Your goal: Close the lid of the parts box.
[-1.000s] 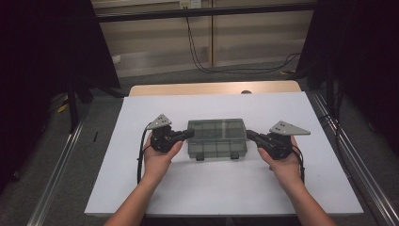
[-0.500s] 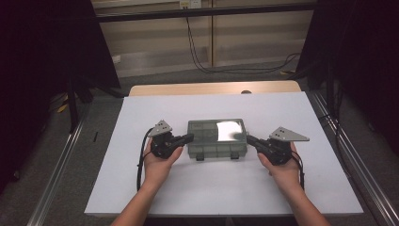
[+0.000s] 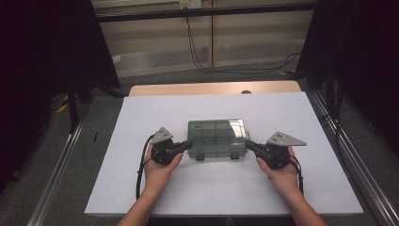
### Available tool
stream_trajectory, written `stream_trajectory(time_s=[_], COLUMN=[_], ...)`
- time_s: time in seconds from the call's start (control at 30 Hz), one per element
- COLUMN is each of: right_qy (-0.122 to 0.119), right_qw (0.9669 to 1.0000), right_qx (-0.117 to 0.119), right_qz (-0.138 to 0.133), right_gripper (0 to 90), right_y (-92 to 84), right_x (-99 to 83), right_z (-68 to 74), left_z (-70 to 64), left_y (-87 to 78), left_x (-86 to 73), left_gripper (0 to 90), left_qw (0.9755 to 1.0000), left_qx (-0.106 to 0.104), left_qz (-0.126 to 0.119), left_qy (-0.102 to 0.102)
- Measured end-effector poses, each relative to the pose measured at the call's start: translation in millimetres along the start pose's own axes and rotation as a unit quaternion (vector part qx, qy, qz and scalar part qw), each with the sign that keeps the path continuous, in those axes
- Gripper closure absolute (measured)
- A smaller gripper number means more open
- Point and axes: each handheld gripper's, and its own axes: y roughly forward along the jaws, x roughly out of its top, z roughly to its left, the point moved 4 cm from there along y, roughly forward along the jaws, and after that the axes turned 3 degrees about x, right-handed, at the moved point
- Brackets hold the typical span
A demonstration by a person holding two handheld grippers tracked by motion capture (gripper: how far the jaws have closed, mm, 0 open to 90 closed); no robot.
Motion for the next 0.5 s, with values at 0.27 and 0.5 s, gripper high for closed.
stream_trajectory(time_s=[0.27,0.5], right_qy=[-0.006,-0.008], right_qw=[0.9999,0.9997], right_qx=[0.004,-0.005], right_qz=[0.01,0.02], right_gripper=[90.0,90.0], right_y=[3.7,6.2], right_x=[-6.9,-13.0], right_z=[1.7,-0.3], left_z=[-2.2,-0.1], left_y=[4.1,4.7], left_x=[-7.5,-12.4], left_gripper=[90.0,90.0], left_qw=[0.9999,0.9997], left_qx=[0.013,0.019], left_qz=[0.008,0.012], left_qy=[0.002,0.0])
